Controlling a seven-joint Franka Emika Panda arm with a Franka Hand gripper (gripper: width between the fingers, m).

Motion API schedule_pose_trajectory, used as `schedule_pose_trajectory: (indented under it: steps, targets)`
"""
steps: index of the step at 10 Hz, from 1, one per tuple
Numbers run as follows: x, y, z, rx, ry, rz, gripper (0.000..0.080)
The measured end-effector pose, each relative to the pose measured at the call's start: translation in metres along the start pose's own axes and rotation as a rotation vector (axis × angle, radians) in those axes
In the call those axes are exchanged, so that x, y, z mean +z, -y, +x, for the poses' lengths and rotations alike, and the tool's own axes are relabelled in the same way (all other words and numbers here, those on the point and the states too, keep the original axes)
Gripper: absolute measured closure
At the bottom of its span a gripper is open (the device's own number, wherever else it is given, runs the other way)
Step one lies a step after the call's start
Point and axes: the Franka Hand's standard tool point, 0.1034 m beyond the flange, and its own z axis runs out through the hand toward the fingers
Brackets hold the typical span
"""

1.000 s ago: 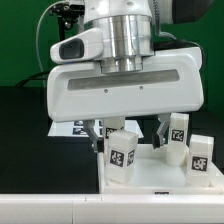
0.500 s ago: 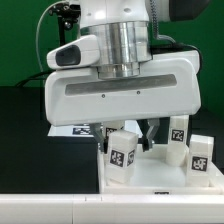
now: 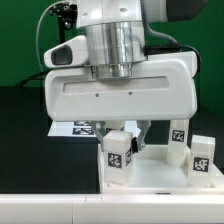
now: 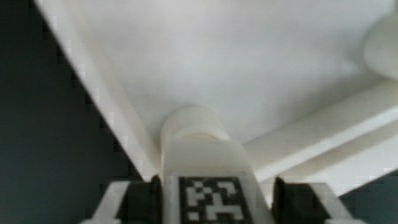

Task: Assemble square table

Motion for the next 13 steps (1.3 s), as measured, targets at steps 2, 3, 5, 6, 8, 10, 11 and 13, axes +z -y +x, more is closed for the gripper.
schedule_pose_trajectory:
  steps: [2, 3, 5, 6, 8, 10, 11, 13]
  targets:
    - [0.003, 0.009, -0.006, 0.370, 0.004, 0.002, 0.0507]
    - [0.004, 0.011, -0.004, 0.498, -0.004, 0.024, 0.0507]
    - [0.004, 0.012, -0.003, 0.576, -0.003, 0.037, 0.0507]
    - [0.004, 0.012, -0.003, 0.550, -0.004, 0.037, 0.0310]
    - [0.002, 0.012, -0.003, 0.456, -0.008, 0.037, 0.0188]
    - [-0.008, 0.006, -0.001, 0.062, 0.015, 0.002, 0.0159]
    - [-0.011, 0.005, -0.004, -0.120, 0.023, -0.034, 0.0151]
    - [-0.010, 0.004, -0.004, -0.234, 0.025, -0.036, 0.0150]
